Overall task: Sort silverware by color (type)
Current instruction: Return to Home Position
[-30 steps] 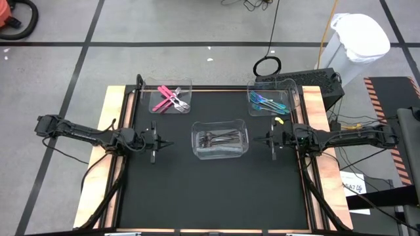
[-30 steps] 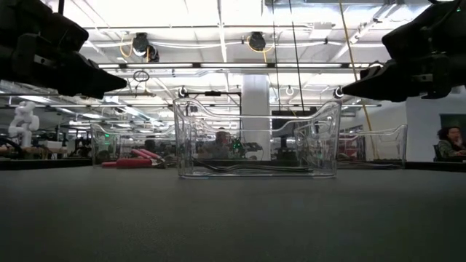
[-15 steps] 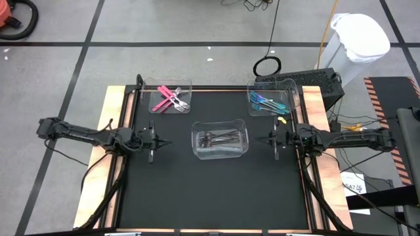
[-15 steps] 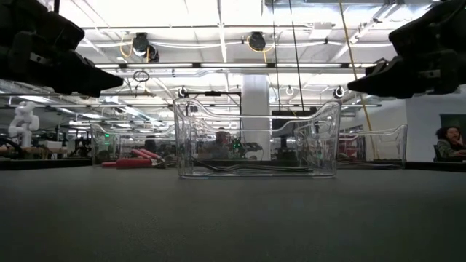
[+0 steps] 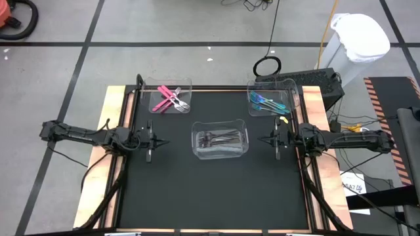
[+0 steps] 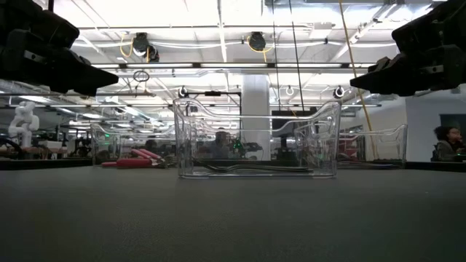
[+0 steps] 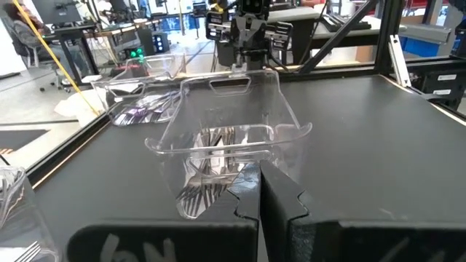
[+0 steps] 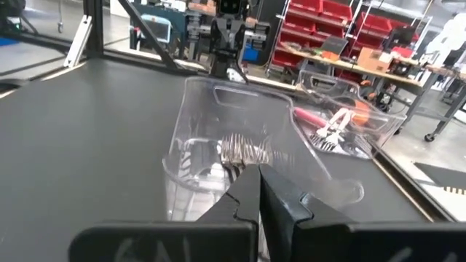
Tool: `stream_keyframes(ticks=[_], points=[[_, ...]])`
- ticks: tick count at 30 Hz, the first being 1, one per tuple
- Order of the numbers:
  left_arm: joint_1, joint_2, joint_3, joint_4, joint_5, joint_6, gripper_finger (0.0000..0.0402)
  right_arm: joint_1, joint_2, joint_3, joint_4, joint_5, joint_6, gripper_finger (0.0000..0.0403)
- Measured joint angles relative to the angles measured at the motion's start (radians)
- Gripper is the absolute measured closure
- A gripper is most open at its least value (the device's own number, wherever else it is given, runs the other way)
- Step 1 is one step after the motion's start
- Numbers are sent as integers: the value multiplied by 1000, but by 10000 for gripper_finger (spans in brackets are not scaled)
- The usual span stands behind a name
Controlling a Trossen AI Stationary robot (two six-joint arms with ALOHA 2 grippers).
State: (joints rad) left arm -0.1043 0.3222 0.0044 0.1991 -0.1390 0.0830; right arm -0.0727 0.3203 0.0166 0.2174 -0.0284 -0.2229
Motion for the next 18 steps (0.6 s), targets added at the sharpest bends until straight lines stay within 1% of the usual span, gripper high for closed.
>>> stream_keyframes(ticks=[9,18], points=[[0,-49,0,-41,0,-3,401,0,-30,34,-106,-2,14,403],[0,-90,0,-89,0,-7,401,0,-80,38,-159,-2,21,403]])
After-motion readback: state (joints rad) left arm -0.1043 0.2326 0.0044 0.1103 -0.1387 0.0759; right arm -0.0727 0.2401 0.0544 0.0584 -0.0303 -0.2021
